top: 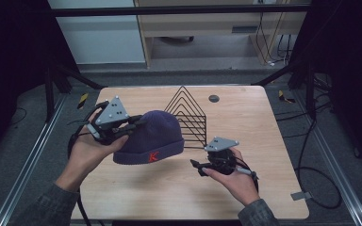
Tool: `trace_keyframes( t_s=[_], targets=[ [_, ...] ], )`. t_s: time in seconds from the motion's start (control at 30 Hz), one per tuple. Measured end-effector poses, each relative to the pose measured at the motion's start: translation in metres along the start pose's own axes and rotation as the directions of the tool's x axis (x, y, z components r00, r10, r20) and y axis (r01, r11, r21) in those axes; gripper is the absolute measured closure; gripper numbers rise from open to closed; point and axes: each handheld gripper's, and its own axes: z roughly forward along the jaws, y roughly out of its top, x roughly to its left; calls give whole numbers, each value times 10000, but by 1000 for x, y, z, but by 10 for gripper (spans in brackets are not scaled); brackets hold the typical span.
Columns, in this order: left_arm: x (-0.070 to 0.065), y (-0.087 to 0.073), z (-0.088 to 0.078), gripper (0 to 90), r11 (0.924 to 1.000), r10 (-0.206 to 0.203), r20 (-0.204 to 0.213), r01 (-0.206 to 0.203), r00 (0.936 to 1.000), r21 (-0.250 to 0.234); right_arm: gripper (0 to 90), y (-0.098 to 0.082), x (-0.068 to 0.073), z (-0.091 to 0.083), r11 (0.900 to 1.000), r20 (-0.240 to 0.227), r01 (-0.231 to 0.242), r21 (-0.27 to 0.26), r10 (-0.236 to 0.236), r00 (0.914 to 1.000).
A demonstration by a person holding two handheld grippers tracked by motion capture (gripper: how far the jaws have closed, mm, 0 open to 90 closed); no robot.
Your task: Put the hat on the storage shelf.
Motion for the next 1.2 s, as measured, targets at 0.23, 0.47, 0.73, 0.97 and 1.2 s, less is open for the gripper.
trace_keyframes(
  t_s=[0.23,0.47,0.73,0.97,1.2],
  targets=[
    [5,14,-14,811,9993,145,-46,-147,9999,-355,371,45,3,7,9993,-686,358,-144,-367,9970],
    [8,23,-22,812,9978,247,-28,-248,9997,-617,436,68,-4,17,9997,-1408,214,-121,-229,9898],
    [21,29,-17,811,9975,-61,-172,49,9998,-705,703,81,-3,15,9969,-1492,778,-74,-781,9857],
    [45,48,-8,809,9942,-408,-598,346,9974,-1018,719,104,-19,-4,9967,-873,766,-274,-787,9931],
    [73,72,17,807,9875,-749,-549,664,9957,-1431,719,125,-44,-21,9957,-220,661,-643,-677,9975]
  ],
)
